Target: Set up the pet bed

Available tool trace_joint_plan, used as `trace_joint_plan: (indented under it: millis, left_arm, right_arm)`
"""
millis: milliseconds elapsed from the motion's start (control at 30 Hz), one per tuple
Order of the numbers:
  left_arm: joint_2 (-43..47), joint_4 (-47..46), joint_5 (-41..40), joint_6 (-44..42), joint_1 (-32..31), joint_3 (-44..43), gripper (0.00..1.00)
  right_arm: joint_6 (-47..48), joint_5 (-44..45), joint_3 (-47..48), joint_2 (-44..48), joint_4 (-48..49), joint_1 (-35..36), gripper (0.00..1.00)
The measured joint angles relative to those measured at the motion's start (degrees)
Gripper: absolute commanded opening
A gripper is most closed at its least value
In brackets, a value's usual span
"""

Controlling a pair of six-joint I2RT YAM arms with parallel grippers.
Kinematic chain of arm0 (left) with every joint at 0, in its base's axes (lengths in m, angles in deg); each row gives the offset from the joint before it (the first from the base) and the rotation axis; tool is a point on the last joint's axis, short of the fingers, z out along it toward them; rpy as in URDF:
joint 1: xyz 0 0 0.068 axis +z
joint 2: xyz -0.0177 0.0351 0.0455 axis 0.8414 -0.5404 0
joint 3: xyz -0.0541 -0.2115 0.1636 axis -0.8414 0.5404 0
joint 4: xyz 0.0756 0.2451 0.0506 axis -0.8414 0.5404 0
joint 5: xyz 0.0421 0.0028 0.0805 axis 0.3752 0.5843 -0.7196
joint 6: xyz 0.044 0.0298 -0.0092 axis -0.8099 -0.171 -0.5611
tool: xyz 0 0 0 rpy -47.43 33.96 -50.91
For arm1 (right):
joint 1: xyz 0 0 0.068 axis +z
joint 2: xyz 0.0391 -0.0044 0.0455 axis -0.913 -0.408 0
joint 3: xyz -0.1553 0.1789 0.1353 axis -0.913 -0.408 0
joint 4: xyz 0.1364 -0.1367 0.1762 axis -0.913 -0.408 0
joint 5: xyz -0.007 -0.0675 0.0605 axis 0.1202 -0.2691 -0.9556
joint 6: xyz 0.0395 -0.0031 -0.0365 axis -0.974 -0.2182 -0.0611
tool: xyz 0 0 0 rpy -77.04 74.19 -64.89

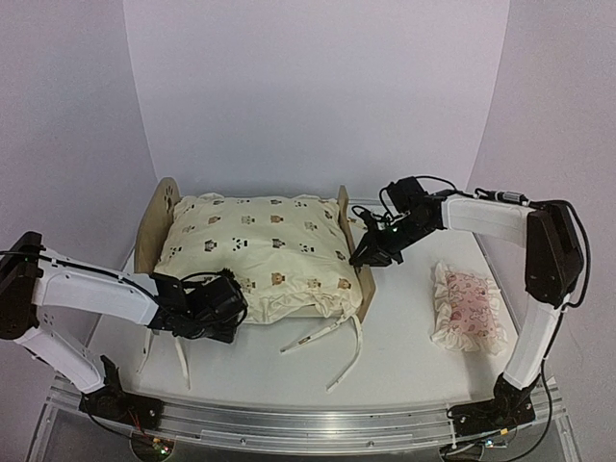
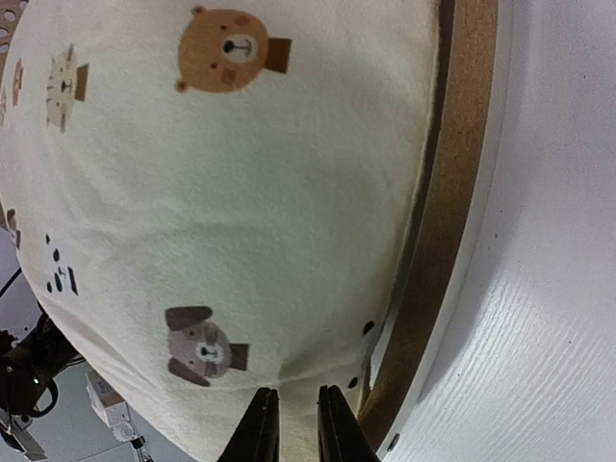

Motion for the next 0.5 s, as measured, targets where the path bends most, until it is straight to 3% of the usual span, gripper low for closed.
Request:
trace_joint_plan:
  millis: [500]
  left_arm:
    - [-3.7,-8.6,7.9,-12.3,10.8,-1.4,0.33]
  right_arm:
    - [-3.6,-6.2,-20.4,13.6,9.5,3.3,0.16]
